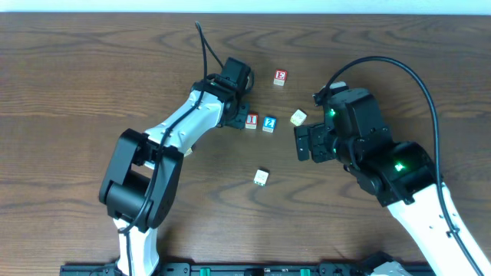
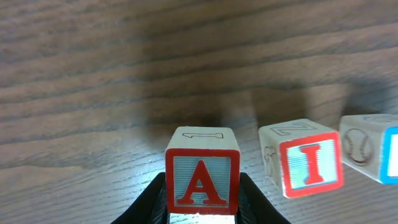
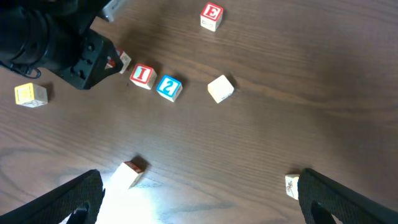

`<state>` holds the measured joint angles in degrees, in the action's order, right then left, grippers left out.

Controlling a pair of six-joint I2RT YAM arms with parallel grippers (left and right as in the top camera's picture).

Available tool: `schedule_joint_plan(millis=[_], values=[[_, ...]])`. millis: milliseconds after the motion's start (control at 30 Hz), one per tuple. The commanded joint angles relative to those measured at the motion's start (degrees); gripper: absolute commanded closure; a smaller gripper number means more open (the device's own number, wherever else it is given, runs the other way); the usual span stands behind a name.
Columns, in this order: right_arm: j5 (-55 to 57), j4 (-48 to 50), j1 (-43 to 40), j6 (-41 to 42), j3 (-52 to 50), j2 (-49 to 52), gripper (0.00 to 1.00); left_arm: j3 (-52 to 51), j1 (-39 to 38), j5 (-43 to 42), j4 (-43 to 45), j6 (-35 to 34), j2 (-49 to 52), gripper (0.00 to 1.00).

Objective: Spell out Ai2
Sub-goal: 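Carry red A block right and lower it left of the I block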

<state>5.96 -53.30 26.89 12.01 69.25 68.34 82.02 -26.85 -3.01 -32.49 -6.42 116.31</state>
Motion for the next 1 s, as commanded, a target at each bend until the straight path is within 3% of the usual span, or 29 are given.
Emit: schedule_joint_plan(millis=[0,600,967], values=[[0.2,0.0,-0.8,-0.9,0.0,0.9,0.01,1.2,0.2,0.6,0.1,-1.3,0.6,0.94],[-0.2,1.9,-0.8,0.0,0.0,1.6,0.01,0.3,-0.5,0.1,-2.1,-7.2,0.6,0.94],[-0.2,1.9,-0.8,0.8,0.0,1.6,0.01,0.3,-2.1,5.0,-3.0,-9.5,0.6,0.94]])
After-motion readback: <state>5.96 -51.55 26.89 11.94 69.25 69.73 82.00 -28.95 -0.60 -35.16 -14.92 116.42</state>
